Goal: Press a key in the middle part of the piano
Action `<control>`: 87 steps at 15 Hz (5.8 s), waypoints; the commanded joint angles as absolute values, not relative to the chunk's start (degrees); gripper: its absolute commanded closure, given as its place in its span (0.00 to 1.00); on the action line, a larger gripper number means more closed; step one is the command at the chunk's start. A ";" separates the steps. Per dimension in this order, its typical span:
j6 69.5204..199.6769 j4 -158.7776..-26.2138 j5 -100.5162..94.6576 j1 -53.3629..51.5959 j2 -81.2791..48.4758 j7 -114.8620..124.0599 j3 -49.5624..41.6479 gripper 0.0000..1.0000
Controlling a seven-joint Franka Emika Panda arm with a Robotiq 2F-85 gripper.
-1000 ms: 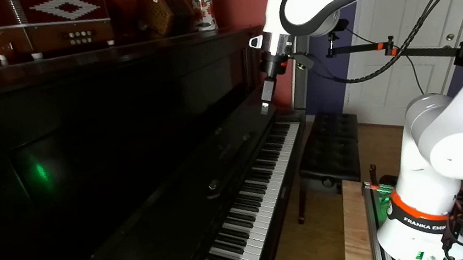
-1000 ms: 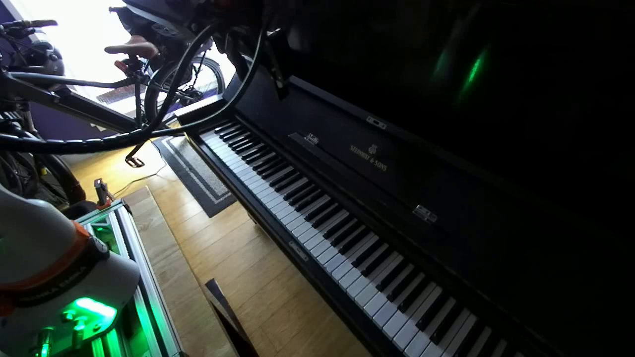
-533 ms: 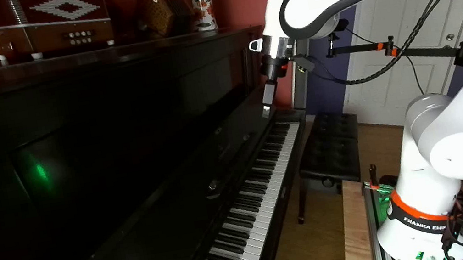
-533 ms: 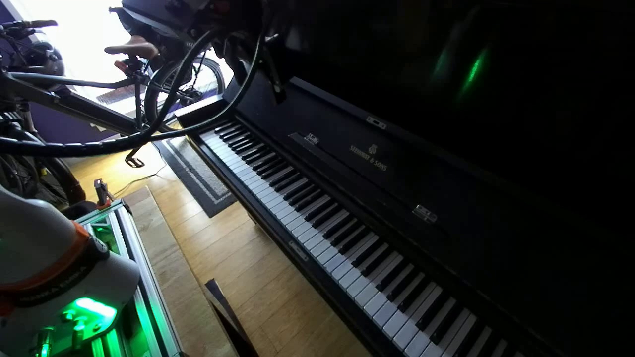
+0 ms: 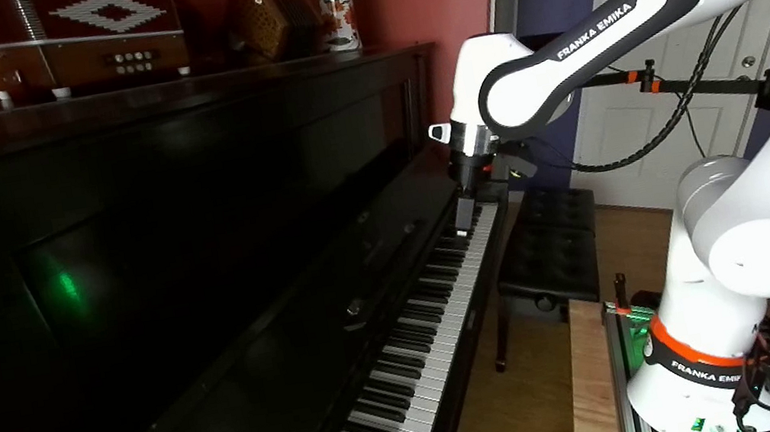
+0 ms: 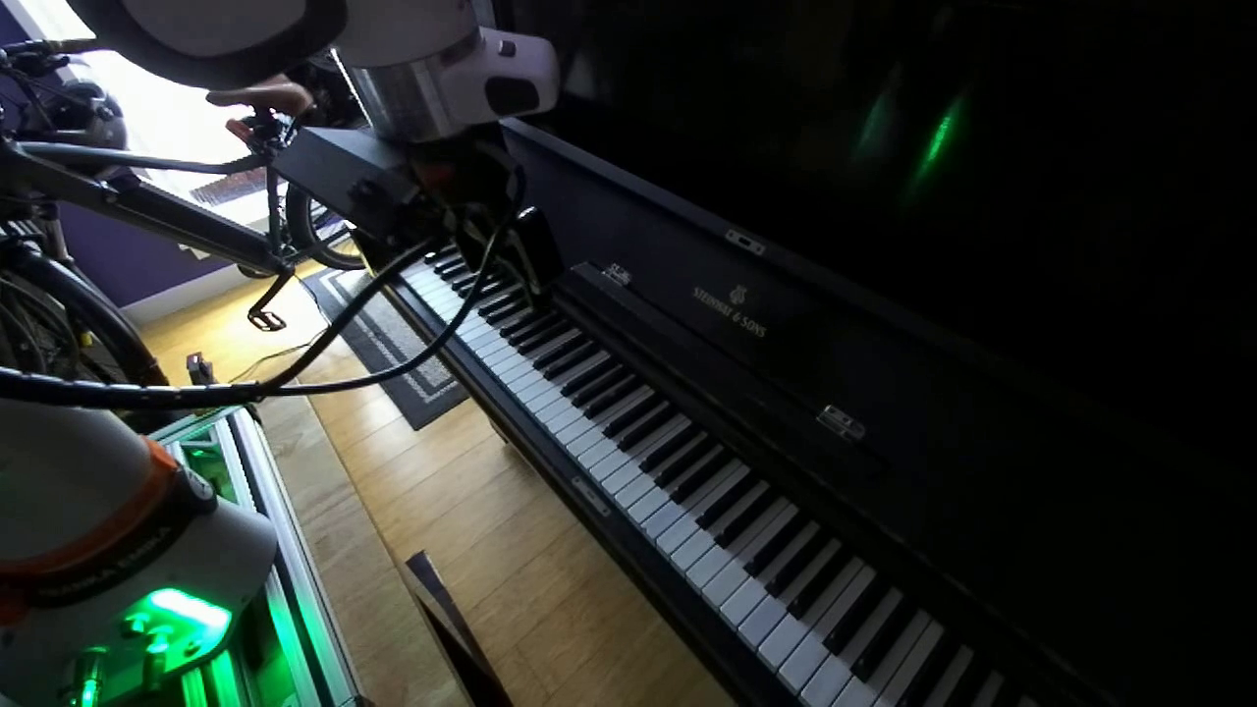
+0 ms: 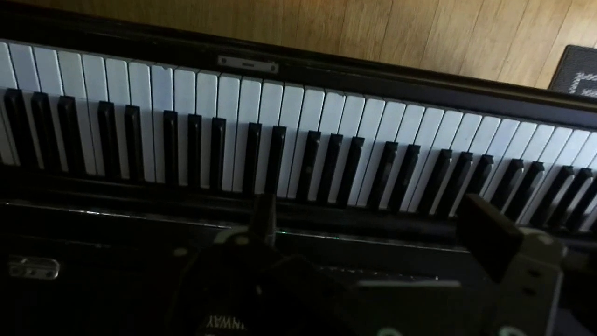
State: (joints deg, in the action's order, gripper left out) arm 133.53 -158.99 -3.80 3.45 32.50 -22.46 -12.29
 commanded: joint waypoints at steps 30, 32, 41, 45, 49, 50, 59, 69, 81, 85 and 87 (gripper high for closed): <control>155.13 -145.70 6.13 7.01 -10.55 -20.02 -8.60 1.00; 156.89 -145.04 6.12 7.72 -12.51 -19.64 -7.71 1.00; 162.35 -142.71 6.61 11.50 -18.26 -20.30 -3.20 1.00; 165.08 -142.07 6.52 13.08 -20.01 -20.27 -1.27 1.00; 165.99 -141.34 6.54 14.66 -21.46 -20.27 0.74 1.00; 166.12 -141.16 6.17 14.72 -21.93 -19.98 0.86 1.00; 166.00 -140.43 5.30 14.66 -23.08 -19.07 0.66 1.00; 157.88 -142.89 3.78 12.64 -12.51 -17.55 -0.79 0.44; 137.52 -144.61 -9.06 8.44 10.19 -7.63 -4.08 0.00; 127.66 -143.83 -9.06 8.16 18.48 -6.76 -3.63 0.00; 124.65 -143.63 -8.52 8.01 22.02 -6.74 -3.78 0.00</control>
